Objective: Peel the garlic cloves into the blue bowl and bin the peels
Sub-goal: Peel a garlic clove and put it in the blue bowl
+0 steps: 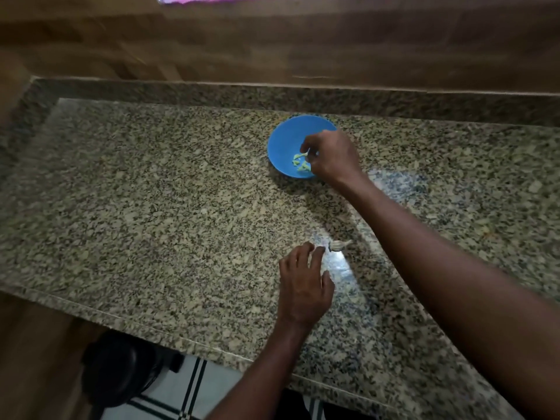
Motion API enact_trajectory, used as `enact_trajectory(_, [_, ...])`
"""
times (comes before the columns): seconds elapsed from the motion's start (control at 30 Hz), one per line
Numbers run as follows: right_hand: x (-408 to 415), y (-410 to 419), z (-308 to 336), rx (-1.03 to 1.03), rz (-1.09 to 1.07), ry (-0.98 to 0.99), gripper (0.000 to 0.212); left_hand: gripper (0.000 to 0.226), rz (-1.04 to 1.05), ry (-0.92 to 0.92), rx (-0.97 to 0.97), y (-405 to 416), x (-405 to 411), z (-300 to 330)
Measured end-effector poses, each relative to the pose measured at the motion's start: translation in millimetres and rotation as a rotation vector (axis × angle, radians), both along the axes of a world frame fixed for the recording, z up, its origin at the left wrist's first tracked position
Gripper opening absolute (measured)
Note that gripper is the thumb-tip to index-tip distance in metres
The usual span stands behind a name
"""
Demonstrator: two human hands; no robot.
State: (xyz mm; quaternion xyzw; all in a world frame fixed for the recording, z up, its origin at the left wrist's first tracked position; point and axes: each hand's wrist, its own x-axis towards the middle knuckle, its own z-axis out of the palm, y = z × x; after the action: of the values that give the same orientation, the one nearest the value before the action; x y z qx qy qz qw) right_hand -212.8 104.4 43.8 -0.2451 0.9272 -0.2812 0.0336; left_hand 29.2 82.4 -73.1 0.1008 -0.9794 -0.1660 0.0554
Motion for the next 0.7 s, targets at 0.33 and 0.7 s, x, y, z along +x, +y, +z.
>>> enact_trajectory(0.33, [120.4, 127.9, -66.7, 0.047, -0.126, -0.221, 0.021, 0.052, -0.002, 0.027, -0.019, 1.2, -0.7, -1.2])
enact_trajectory(0.7, [115.7, 143.4, -51.5, -0.016, -0.039, -0.456, 0.02, 0.054, 0.089, 0.037, 0.208, 4.6, 1.8, 21.5])
